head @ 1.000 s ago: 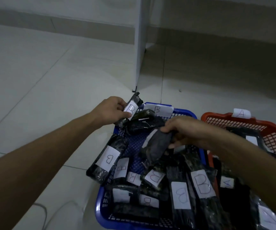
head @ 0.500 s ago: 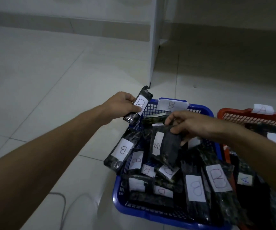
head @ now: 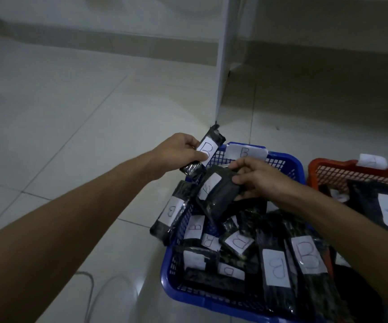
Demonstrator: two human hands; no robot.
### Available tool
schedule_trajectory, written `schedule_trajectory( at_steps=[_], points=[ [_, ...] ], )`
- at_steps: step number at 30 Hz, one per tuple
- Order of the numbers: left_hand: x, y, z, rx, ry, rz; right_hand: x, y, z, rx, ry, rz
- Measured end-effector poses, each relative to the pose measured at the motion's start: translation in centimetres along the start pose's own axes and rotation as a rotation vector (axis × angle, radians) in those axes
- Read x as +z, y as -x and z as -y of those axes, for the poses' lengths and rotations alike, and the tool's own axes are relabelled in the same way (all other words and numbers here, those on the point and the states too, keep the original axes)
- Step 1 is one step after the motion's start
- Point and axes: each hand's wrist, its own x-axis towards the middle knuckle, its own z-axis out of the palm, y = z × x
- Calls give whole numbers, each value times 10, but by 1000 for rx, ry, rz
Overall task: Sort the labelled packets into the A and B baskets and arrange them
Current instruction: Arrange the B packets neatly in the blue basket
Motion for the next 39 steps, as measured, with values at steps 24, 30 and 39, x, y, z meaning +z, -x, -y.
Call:
schedule_trajectory(
  at_steps=[24,30,39],
  points=[
    [20,-13,-7,-19,-185,401,-29,-8,-20,16,-67,43],
    [27,-6,-9,36,-516,386,-60,-15,-19,-40,692,-374],
    [23,-15,1,25,-562,212,-41,-38,-17,99,1138,-203]
  ],
)
